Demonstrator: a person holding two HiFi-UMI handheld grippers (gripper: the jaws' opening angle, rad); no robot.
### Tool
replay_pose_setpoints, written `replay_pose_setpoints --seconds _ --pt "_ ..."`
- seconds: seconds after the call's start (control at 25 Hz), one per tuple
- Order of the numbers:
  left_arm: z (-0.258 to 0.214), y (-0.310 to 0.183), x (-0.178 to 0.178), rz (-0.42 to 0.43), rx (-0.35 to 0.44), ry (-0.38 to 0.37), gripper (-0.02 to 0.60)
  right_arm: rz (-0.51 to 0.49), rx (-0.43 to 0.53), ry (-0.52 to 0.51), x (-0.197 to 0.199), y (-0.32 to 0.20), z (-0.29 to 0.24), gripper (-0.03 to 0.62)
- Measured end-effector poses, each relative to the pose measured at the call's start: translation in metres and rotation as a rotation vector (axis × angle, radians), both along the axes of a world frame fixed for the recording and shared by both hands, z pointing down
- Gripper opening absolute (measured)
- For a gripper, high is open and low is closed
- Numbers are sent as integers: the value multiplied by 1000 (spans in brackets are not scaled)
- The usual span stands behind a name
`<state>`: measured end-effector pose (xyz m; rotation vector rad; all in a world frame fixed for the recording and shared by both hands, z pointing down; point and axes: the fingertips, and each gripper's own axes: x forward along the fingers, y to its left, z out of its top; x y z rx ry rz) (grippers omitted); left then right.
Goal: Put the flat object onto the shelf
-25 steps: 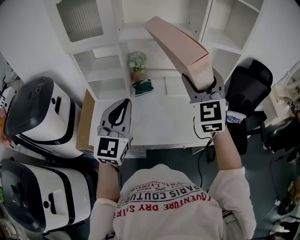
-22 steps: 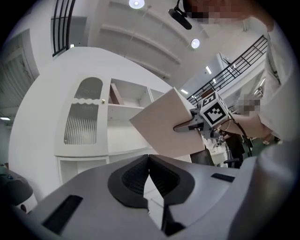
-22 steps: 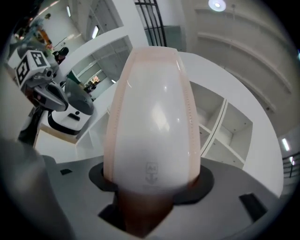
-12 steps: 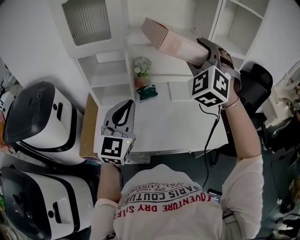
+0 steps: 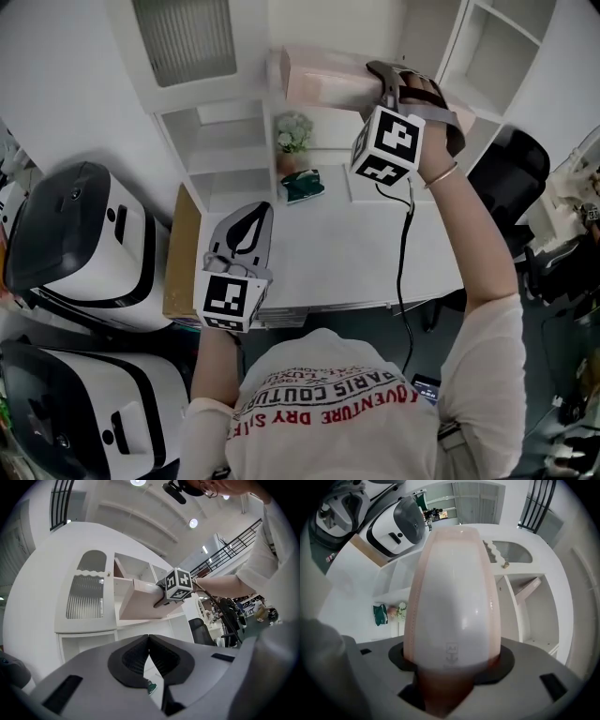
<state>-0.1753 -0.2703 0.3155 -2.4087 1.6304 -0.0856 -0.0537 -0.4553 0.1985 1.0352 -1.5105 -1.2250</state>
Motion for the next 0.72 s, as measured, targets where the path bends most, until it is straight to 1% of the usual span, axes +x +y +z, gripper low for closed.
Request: replay_pose_setpoints --seconds 0.12,0.28,0.56,0.72 --pt "0 -2 -5 -8 1 5 14 2 -20 36 -9 -10 7 309" --pt "4 -6 -9 -30 -10 12 14 8 -72 94 -16 -21 19 324" --pt "9 -24 -9 -72 -30 8 14 -12 -178 82 -23 -49 32 339" --pt "5 -39 -10 -94 -22 8 14 -35 -261 71 -30 -63 43 372"
